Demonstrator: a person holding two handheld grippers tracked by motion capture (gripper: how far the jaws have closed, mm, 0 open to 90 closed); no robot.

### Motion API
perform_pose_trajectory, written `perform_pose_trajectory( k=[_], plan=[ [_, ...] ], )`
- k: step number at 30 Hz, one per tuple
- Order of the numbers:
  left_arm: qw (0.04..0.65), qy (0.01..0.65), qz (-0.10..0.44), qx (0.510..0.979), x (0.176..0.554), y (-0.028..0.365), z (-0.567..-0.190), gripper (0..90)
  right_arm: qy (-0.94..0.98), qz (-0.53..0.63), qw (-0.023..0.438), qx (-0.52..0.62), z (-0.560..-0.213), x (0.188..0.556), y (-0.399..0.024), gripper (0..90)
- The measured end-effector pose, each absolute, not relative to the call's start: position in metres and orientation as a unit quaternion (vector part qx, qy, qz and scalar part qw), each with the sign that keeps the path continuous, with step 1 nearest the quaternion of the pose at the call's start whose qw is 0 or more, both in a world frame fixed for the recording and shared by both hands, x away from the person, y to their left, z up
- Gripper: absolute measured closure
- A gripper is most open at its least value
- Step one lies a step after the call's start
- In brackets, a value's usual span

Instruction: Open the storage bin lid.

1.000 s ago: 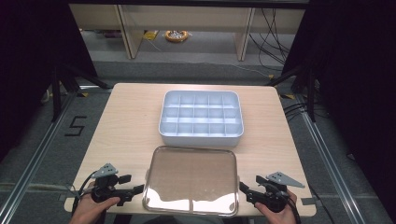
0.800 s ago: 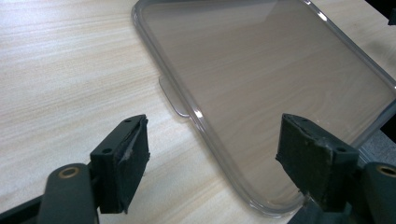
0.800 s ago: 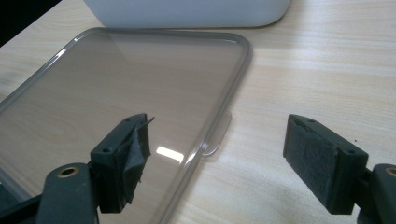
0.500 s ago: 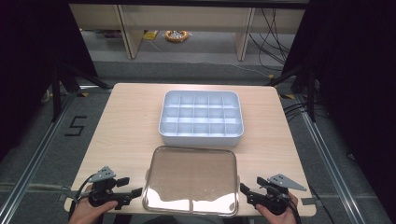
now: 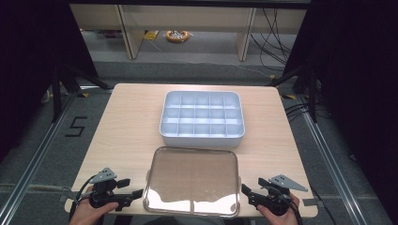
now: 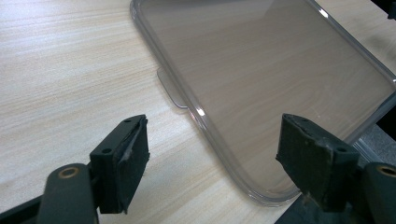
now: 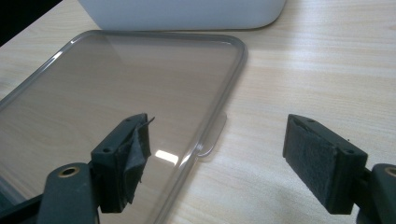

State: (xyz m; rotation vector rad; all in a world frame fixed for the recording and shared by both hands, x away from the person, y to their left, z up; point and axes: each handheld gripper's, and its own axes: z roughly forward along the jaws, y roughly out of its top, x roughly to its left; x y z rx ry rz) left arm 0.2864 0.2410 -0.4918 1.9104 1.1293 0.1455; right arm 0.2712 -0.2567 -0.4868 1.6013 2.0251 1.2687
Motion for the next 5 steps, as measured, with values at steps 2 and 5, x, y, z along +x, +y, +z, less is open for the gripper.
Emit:
perform_pose_trajectory(
  k=[2,5],
  plan=[
    [0.443,0.455,0.058,0.77,0.2865,0.2409,-0.492,24.5,0.692,0.449,0.13,0.55,-0.4876,0.2715,-0.2564,24.2],
    [0.442,0.455,0.057,0.771,0.2865,0.241,-0.492,24.5,0.701,0.45,0.143,0.535,-0.4896,0.2742,-0.2596,24.3]
  ],
)
